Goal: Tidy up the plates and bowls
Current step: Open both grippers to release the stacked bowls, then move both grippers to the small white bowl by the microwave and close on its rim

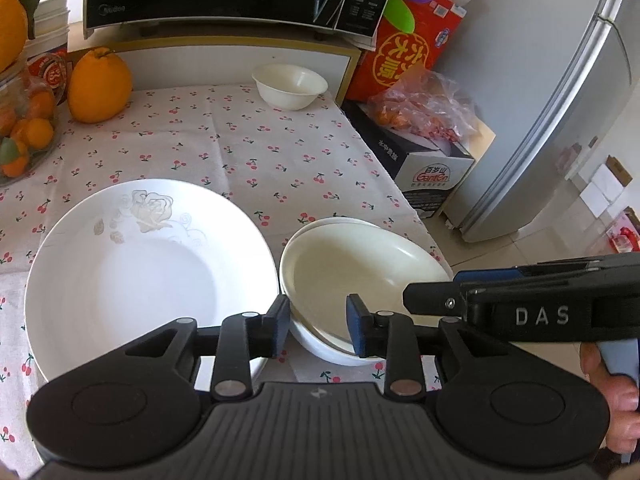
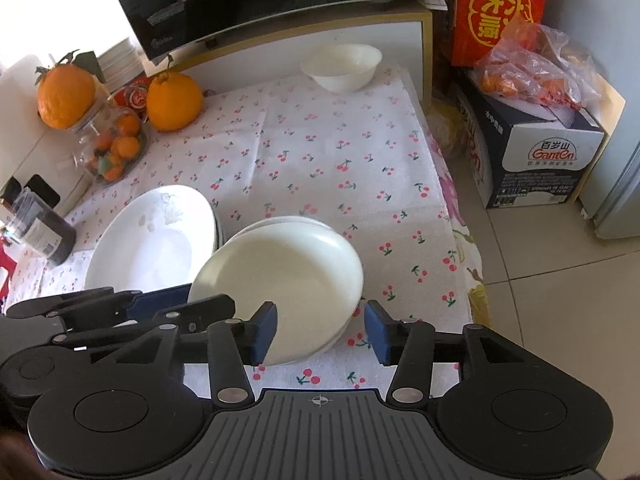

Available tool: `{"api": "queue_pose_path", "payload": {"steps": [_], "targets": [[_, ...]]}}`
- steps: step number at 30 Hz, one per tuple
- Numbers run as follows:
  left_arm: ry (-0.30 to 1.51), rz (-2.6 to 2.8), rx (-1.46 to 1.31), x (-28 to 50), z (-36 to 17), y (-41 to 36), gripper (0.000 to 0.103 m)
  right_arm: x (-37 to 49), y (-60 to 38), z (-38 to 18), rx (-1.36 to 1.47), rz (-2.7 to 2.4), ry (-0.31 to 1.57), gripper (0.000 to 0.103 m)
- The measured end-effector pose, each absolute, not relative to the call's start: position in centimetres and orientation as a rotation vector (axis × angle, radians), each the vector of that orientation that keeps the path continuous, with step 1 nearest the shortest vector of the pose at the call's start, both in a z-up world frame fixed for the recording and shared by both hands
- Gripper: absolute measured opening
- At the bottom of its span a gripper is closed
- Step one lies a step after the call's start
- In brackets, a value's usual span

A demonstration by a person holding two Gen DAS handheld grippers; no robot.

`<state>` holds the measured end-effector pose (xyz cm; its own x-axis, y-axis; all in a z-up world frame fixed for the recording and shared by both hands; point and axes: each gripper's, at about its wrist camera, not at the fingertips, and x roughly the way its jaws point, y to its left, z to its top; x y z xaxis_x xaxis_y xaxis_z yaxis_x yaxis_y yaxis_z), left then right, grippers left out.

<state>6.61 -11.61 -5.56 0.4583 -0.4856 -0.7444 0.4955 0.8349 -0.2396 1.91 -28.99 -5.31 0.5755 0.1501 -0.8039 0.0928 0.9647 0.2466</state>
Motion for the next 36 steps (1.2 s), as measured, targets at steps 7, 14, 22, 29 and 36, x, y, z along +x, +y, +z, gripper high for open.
{"api": "queue_pose_path", "payload": {"steps": [7,14,22,29,36], "targets": [[0.875,-0.624,0.08,5.7,-5.3,-11.8,0.05,1.9,-30.4,-5.1,0.304,0.006,0.95,0.054],[0.783,-0.617,0.174,4.5,-5.0,-11.7,0.059,1.5,-31.0,-5.5,0.285,-0.003,0.95,0.053],[0.799,-0.602,0.147,5.2,-4.9,-11.7,0.078,1.6,-32.0,-5.4,0.34,-0.012,0.944,0.068],[0.817,-0.577,0.109,7.5,-4.0,-11.5,0.098,3.1,-33.3,-4.8,0.396,0.019,0.927,0.088],[0.814,-0.515,0.083,12.0,-1.2,-11.7,0.102,7.1,-35.0,-3.4,0.476,0.005,0.936,0.092]]}}
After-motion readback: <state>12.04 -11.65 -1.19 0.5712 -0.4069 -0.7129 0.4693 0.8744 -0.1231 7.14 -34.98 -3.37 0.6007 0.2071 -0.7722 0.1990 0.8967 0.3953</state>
